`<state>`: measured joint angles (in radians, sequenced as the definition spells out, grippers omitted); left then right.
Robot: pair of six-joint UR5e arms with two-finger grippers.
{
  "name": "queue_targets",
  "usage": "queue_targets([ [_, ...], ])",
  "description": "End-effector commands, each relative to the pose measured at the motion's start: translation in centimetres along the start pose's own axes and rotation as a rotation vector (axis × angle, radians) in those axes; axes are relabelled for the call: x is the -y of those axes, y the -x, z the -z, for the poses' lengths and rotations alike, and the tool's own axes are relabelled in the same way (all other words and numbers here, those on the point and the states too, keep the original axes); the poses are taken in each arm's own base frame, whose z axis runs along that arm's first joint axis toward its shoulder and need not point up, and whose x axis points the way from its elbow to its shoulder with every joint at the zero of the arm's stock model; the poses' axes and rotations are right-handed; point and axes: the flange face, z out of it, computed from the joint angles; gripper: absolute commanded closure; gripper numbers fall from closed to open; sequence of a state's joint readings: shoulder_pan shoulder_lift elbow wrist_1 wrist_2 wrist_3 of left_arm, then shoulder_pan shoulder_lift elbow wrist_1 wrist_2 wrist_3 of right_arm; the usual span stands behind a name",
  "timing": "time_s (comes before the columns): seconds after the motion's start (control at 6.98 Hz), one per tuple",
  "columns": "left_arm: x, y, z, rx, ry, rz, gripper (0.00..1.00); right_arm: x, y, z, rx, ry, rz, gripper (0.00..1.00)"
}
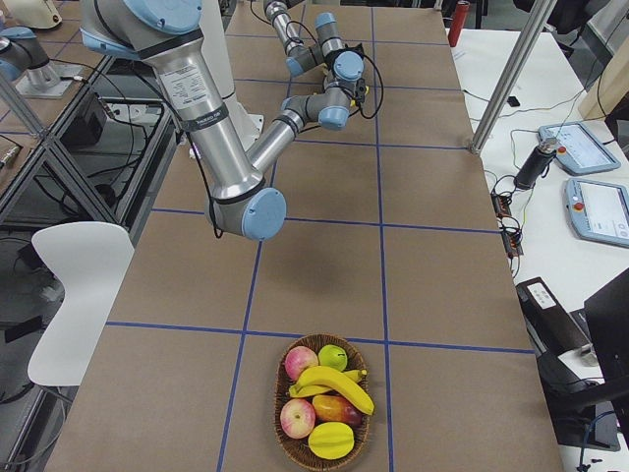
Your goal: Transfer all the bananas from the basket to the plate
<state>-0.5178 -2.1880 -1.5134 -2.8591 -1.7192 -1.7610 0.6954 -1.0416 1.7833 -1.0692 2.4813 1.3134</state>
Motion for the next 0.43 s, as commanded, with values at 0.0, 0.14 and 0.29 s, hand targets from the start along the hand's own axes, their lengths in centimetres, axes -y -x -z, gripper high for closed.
queue_targets([
  [0.0, -0.59, 0.25, -0.47, 0.005, 0.005, 0.004, 0.00, -0.28, 0.11, -0.38, 0.001, 0.009, 0.001, 1.00],
  [0.14, -0.52, 0.45, -0.76, 0.009, 0.004, 0.004, 0.01, -0.33, 0.12, -0.46, 0.001, 0.010, 0.001, 1.00],
  [0.29, -0.68, 0.51, -0.84, 0.011, 0.005, 0.005, 0.05, -0.38, 0.14, -0.54, 0.001, 0.012, 0.002, 1.00],
])
